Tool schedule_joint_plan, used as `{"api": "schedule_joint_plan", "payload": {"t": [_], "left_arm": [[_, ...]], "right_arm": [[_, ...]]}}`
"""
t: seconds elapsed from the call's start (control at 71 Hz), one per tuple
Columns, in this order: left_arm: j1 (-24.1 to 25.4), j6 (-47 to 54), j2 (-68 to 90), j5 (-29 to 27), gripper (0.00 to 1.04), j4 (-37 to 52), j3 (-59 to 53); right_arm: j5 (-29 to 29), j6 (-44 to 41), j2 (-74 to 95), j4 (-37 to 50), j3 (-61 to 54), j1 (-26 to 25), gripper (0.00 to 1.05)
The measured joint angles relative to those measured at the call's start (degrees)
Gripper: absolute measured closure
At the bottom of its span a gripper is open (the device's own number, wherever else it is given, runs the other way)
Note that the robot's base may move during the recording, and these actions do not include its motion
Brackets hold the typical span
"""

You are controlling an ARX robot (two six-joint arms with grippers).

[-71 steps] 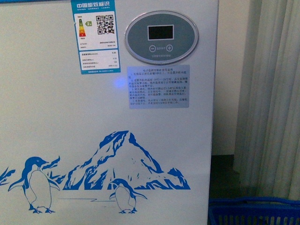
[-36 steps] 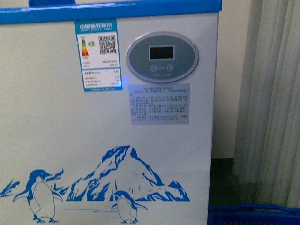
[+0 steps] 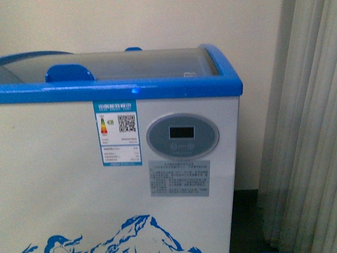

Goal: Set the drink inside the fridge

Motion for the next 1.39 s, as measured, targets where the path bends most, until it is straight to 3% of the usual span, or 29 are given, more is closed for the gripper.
{"api": "schedule_joint_plan", "payload": {"t": [0.817, 0.887, 0.944, 1.099, 1.169, 1.225, 1.338, 1.394], "left_arm": [[0.0, 0.0, 0.0, 0.0, 0.08, 0.0, 0.0], [2.5, -3.3, 4.6, 7.3, 0.08, -5.1, 2.4], [5.1, -4.5, 11.1, 12.4, 0.08, -3.6, 3.8], [12.5, -1.5, 35.9, 25.7, 0.08, 17.3, 8.6], [13.6, 5.4, 53.4, 33.5, 0.08, 33.1, 15.2], [12.8, 13.5, 62.9, 39.1, 0.08, 39.4, 20.0], [10.5, 31.7, 72.0, 47.9, 0.08, 35.8, 26.8], [9.2, 41.2, 74.7, 49.5, 0.08, 32.4, 29.5]], "right_arm": [[0.0, 0.0, 0.0, 0.0, 0.0, 0.0, 0.65], [0.0, 0.0, 0.0, 0.0, 0.0, 0.0, 0.65], [0.0, 0.0, 0.0, 0.0, 0.0, 0.0, 0.65], [0.0, 0.0, 0.0, 0.0, 0.0, 0.0, 0.65], [0.0, 0.0, 0.0, 0.0, 0.0, 0.0, 0.65], [-0.1, 0.0, 0.0, 0.0, 0.0, 0.0, 0.65], [-0.1, 0.0, 0.0, 0.0, 0.0, 0.0, 0.65], [-0.1, 0.0, 0.0, 0.0, 0.0, 0.0, 0.65]]}}
